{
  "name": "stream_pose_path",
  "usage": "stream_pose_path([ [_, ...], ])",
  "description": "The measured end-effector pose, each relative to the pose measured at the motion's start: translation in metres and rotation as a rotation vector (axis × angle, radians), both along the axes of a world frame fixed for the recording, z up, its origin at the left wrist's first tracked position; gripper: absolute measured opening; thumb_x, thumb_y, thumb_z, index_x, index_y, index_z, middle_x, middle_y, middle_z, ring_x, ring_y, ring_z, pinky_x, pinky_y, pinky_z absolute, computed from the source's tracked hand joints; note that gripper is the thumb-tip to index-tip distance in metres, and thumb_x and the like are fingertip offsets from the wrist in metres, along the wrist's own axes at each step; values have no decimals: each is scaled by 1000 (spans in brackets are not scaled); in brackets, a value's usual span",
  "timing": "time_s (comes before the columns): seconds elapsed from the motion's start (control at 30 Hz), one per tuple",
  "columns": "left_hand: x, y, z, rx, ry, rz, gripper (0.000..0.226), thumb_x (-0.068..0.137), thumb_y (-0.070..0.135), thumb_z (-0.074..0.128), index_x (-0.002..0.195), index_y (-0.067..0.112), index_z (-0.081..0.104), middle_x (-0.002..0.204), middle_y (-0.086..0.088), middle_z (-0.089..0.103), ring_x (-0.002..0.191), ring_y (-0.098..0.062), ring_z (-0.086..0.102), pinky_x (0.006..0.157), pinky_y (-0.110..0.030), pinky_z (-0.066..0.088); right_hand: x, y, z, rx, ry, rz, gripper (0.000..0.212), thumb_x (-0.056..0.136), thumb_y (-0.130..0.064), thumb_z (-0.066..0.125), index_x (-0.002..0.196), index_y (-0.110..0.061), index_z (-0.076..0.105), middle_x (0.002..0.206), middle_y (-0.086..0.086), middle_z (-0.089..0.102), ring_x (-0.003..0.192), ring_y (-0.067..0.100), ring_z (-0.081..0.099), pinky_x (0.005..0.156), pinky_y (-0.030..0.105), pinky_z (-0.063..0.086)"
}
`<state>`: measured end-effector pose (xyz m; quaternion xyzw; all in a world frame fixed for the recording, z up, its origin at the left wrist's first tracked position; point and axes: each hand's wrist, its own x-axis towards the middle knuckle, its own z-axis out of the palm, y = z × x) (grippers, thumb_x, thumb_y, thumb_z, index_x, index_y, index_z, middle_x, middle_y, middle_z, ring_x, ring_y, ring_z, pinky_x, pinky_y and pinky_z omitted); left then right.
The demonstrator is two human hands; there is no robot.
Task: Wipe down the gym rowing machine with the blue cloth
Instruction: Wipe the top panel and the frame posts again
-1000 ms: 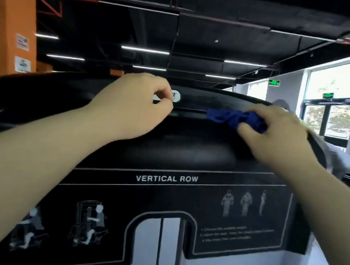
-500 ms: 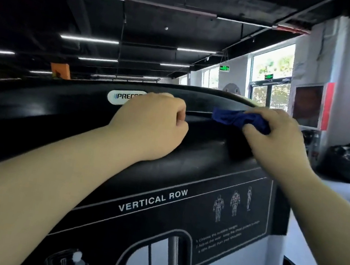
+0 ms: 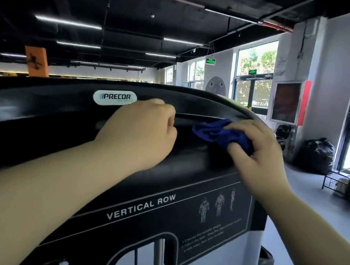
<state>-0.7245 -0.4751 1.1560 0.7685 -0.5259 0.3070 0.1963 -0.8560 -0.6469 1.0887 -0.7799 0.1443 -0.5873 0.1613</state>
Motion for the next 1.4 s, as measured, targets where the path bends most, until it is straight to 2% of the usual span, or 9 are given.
stream_pose_path([
  [0.2, -7, 2, 1, -1, 9, 56, 18, 92, 26, 44, 85, 25, 61, 92, 10, 57, 85, -14, 55, 73, -33, 45, 8, 5, -7, 34, -80, -68, 37, 78, -31, 52, 110, -29, 69, 113, -9, 60, 114, 18, 49, 102, 30, 36],
  [0.4, -30, -13, -14, -37, -47, 126, 16, 90, 30, 45, 94, 29, 60, 99, 11, 57, 90, -14, 54, 75, -36, 49, -20, -29, -40, -370, 38, -15, 41, 81, -26, 54, 118, -17, 69, 126, 3, 59, 116, 20, 50, 107, 19, 28],
  [0.67, -61, -57, -54, -229, -198, 112, 26, 88, 31, 43, 99, 22, 65, 103, 6, 63, 100, -21, 53, 84, -38, 43, -28, -71, -59, -250, -80, -28, 43, 81, -22, 56, 123, -22, 63, 125, 0, 53, 115, 21, 42, 101, 27, 31],
  [0.8, -75, -79, -65, -209, -202, 79, 35, 82, 33, 43, 108, 21, 65, 110, 5, 63, 103, -22, 55, 89, -41, 43, -49, -89, -68, -291, -119, 59, 37, 81, -20, 55, 118, -22, 58, 117, -8, 54, 112, 16, 48, 98, 16, 32],
  [0.93, -92, -112, -67, -187, -205, 7, 43, 84, 33, 46, 122, 22, 61, 119, 5, 61, 106, -20, 54, 96, -40, 39, -73, -118, -59, 102, -274, 126, 27, 89, -18, 62, 106, -33, 47, 101, -5, 60, 84, 10, 58, 70, 17, 43],
  [1.1, -112, -160, -74, -89, -300, -27, 47, 83, 34, 49, 127, 23, 61, 121, 5, 60, 112, -22, 54, 97, -42, 40, -64, -140, -66, 245, -89, 115, 16, 89, -23, 63, 102, -27, 54, 91, -6, 64, 75, 2, 59, 67, 22, 44],
  [1.23, -106, -169, -77, -134, -351, -33, 39, 86, 36, 51, 120, 22, 65, 120, 6, 60, 116, -21, 50, 100, -41, 36, -69, -140, -84, 330, -175, 210, 15, 88, -25, 68, 96, -35, 62, 87, -10, 65, 77, 2, 62, 71, 25, 49],
  [1.3, -106, -172, -77, -185, -377, -56, 41, 85, 40, 51, 119, 22, 65, 118, 6, 63, 114, -21, 52, 97, -41, 37, -73, -142, -76, 414, -248, 306, 12, 90, -28, 68, 93, -40, 70, 99, 0, 68, 89, 16, 67, 77, 32, 54],
  [1.4, -114, -174, -75, -216, -292, -186, 50, 91, 46, 46, 136, 26, 54, 122, 10, 62, 110, -17, 53, 93, -34, 39, -78, -134, -65, 447, -322, 577, 26, 95, -18, 62, 87, -38, 76, 104, 4, 72, 93, 18, 69, 81, 33, 57],
])
